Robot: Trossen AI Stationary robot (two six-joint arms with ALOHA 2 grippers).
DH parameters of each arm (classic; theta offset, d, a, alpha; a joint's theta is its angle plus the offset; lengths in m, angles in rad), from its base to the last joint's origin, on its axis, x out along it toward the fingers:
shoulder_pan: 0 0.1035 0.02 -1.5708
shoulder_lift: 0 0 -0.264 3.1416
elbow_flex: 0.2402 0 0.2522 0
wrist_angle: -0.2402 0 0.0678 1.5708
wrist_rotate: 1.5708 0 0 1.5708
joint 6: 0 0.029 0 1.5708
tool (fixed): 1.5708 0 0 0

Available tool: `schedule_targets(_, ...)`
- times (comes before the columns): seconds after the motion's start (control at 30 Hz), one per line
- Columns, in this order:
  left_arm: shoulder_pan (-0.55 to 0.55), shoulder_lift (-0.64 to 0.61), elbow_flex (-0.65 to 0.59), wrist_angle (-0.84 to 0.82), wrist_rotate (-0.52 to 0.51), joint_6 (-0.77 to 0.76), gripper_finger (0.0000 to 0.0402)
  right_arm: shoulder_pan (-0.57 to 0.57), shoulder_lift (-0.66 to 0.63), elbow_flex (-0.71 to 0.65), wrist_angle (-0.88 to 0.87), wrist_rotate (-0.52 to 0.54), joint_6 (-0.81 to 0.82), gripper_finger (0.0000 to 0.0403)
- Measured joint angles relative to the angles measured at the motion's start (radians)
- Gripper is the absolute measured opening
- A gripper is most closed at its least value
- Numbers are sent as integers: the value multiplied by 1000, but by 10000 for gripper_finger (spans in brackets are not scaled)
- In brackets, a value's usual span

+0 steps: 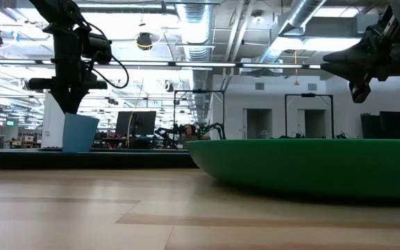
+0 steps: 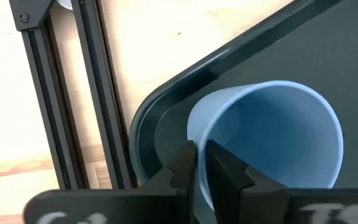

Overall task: Pick and place plate/cup/fork/spoon on tray
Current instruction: Put the blue cup on the top left of the black tray, then put the green plate on the bottom left of the black tray

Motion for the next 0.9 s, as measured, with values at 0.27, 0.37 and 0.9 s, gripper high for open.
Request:
schedule_targets(0.27, 0, 0, 0, 0, -2, 3, 84, 0, 0, 0, 0, 0, 0, 108)
schedule_targets(0.37, 0, 0, 0, -5, 0, 16, 106, 0, 0, 0, 0, 0, 10, 108)
schedule_targets(0.9, 0, -2, 0, -30, 5, 69, 213, 0, 0, 0, 0, -4, 0, 211)
